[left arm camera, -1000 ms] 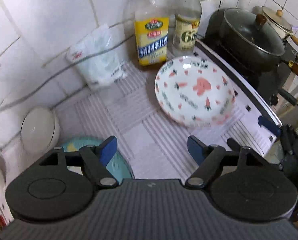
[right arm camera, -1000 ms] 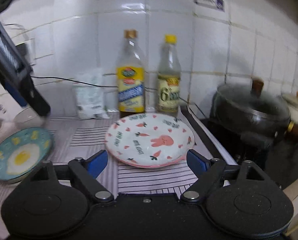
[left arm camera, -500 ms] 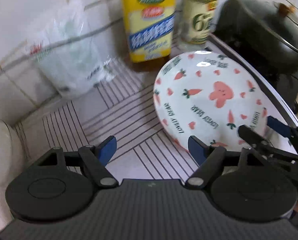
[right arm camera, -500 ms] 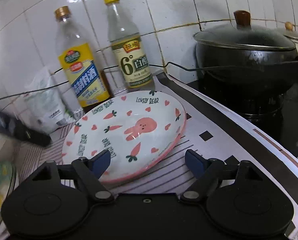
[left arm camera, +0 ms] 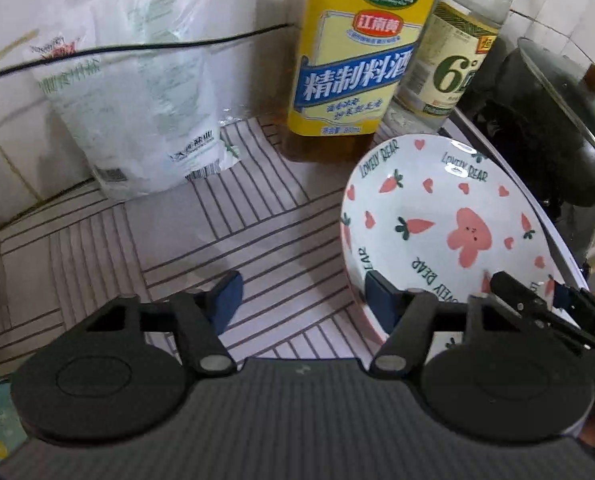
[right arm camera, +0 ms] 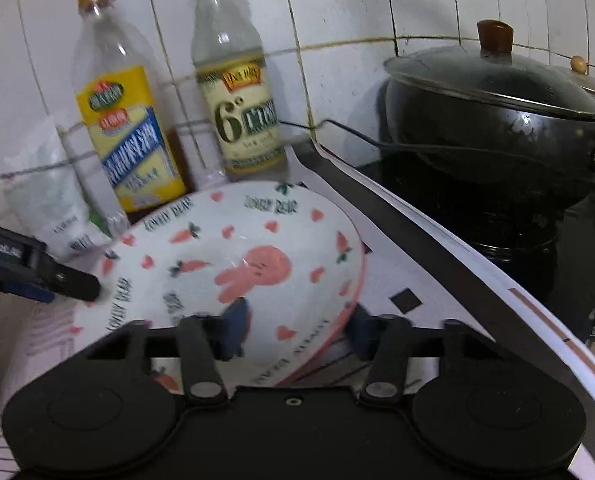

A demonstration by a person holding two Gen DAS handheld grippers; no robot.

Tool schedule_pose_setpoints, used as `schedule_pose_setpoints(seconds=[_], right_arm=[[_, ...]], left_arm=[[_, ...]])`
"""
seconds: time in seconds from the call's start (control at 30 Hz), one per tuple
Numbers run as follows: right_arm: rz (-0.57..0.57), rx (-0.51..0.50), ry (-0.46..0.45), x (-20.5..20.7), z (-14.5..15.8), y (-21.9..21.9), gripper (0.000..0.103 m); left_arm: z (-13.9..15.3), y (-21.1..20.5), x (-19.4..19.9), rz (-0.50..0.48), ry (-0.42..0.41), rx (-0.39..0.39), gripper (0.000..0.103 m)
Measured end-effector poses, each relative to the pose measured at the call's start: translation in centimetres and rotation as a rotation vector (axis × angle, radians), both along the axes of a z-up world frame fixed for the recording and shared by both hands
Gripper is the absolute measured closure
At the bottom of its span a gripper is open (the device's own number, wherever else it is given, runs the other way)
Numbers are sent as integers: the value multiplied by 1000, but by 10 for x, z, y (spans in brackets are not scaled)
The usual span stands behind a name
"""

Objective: Organize plates and bowls
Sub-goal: 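Lift the pink bunny plate and carry it toward the plate stack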

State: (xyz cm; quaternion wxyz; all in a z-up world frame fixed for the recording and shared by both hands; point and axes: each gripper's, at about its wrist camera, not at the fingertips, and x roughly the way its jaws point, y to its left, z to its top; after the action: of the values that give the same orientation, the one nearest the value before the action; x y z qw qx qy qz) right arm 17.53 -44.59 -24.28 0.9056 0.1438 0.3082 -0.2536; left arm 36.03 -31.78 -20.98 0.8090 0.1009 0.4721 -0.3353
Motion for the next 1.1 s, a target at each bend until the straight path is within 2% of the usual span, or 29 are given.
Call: schedule_pose_setpoints(seconds=[0.03, 0.07, 0.17, 0.27, 0.4, 0.53, 0.57, 0.67, 0.83, 1.0, 1.1], right_arm=[[1, -1, -2, -1, 0, 0, 54], [5, 1, -6, -2, 0, -1, 55], [3, 17, -17, -5, 0, -4, 59], [10, 13, -31, -7, -1, -5, 60], [15, 3, -54, -10, -4, -4, 61], [3, -14, -66, -12, -5, -3, 67], [-2, -10, -65, -12, -4, -4, 69], [-12, 12, -56, -12, -1, -7, 73], [61, -15, -49, -16, 3, 1, 74], [107, 40, -70, -22, 3, 7, 74], [117, 57, -94, -26, 6, 16, 74]], left_arm=[[0, 1, 1, -19, 19, -36, 59], [-1, 1, 1, -27, 38, -56, 68], [-1, -5, -2, -47, 45, -66, 82], [-3, -13, -7, -65, 31, -57, 88], [-11, -19, -9, -55, 52, -67, 87], [-18, -10, 1, 80, 190, -145, 88], [-19, -10, -1, 87, 188, -149, 88], [-15, -15, -12, 48, 111, -101, 87], [-8, -4, -18, 29, 109, -66, 87], [8, 10, -35, -10, 36, -24, 87], [20, 22, -42, -9, 10, -28, 86]])
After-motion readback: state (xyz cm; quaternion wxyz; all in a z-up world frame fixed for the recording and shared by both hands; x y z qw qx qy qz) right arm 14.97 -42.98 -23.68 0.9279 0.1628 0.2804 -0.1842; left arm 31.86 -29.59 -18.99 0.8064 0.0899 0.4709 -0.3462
